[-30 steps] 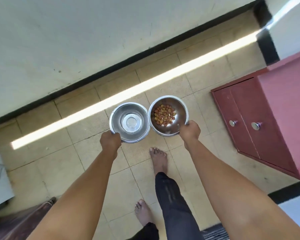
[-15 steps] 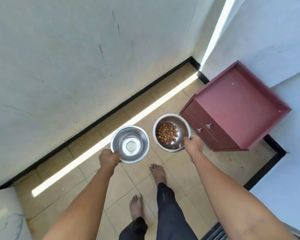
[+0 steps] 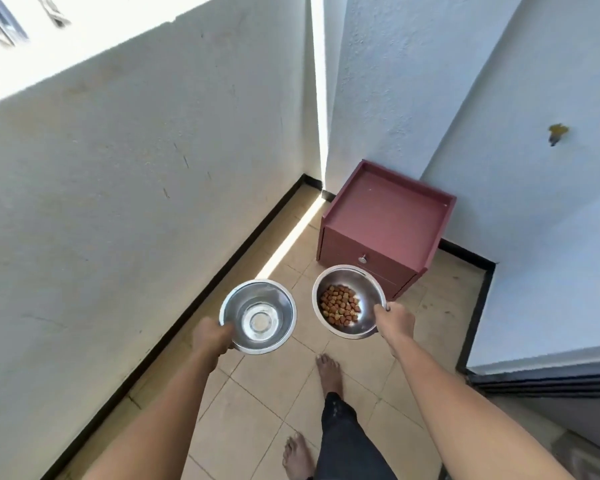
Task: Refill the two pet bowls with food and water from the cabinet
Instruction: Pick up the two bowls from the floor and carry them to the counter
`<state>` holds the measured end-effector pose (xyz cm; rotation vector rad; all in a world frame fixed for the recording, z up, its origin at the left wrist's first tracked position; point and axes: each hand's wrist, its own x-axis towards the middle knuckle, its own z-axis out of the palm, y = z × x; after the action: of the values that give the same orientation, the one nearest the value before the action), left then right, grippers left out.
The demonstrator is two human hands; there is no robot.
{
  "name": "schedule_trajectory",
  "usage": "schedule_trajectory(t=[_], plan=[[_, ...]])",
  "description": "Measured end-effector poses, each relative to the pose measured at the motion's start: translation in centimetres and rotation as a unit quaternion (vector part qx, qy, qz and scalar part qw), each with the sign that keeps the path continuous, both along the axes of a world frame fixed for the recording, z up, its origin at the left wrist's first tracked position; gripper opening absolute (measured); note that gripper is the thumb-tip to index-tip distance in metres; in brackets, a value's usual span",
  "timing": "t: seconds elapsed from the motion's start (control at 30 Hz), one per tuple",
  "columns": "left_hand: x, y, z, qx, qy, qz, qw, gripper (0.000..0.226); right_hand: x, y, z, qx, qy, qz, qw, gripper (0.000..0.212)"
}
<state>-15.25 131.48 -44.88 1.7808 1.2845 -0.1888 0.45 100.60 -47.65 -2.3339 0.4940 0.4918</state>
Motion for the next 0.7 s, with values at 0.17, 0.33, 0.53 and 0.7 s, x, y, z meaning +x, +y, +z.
schedule_trajectory(t=[0.17,0.33,0.53,0.7], plan=[[-0.1,-2.9,2.9,-0.005,-0.005,-0.073,0.997,0.017,-4.1,-5.3,3.3,0.000,-0.014,-0.048,0.999,0.023],[1.1,-7.4,5.1,-0.003,-0.006,-0.160,0.987,0.016,-7.7,-11.9,6.2,0.002,-0.027,-0.113,0.993,0.026],[2.8,-15.4,6.9,0.010,-0.025,-0.248,0.968,0.020,-11.5,-20.7,7.8,-0.001,-0.036,-0.185,0.982,0.041],[3.9,-22.9,8.3,0.001,-0.029,-0.322,0.946,0.022,-14.6,-28.5,7.9,-0.008,-0.050,-0.234,0.971,0.043]])
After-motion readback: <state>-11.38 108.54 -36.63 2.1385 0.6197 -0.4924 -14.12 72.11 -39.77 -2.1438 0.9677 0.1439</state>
